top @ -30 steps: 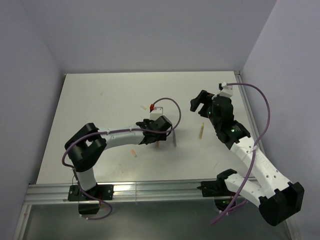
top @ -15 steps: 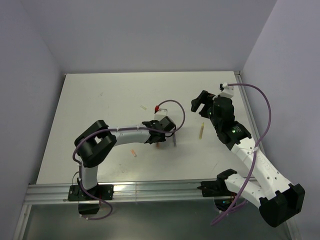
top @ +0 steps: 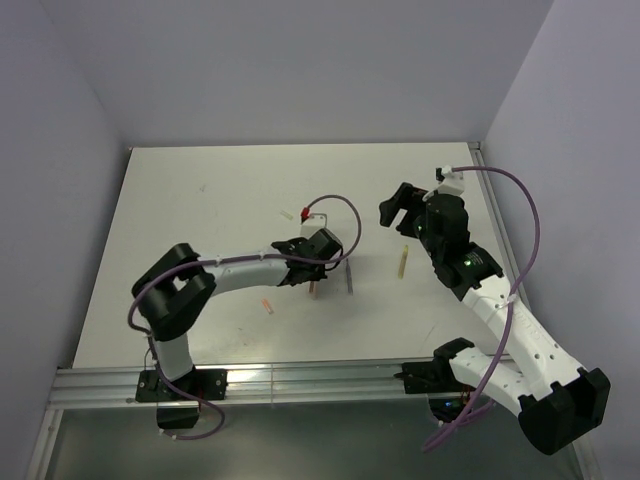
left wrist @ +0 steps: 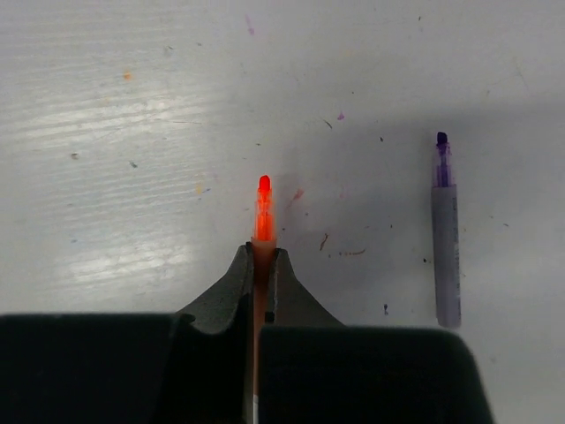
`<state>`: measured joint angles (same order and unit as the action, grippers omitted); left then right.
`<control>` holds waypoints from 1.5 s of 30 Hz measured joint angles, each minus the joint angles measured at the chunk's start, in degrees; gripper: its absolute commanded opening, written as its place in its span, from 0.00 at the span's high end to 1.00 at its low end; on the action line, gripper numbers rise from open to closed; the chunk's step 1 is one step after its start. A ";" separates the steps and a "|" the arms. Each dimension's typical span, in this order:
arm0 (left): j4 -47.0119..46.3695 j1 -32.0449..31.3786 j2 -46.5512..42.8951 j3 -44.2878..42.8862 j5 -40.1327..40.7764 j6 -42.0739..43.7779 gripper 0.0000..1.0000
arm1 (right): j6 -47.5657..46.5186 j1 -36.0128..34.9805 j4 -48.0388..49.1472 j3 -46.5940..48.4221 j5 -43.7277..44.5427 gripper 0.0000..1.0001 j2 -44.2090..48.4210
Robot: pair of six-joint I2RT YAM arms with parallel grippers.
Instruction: Insert the pens into the pen caps
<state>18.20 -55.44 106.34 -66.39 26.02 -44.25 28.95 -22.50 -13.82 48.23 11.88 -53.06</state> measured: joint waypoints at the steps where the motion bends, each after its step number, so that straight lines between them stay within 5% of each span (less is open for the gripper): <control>1: -0.42 0.50 -1.73 1.01 -1.09 -0.20 1.00 | -0.13 0.00 0.02 0.00 -0.72 0.13 0.04; 12: -7.32 9.92 -28.30 5.66 -8.41 -3.87 1.00 | 0.66 -0.04 8.11 -5.01 -25.75 0.16 1.57; 19: -12.31 12.04 -35.47 7.32 -11.45 -6.21 1.00 | 4.90 -3.67 16.79 -8.09 -40.04 0.16 -0.07; 45: -24.55 9.05 -39.98 14.58 -19.21 -8.61 1.00 | 10.60 -12.13 26.77 -3.10 -41.81 0.44 -12.94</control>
<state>-6.35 -46.39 66.37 -51.81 6.81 -52.86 39.55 -34.63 12.95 45.12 -29.93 -66.00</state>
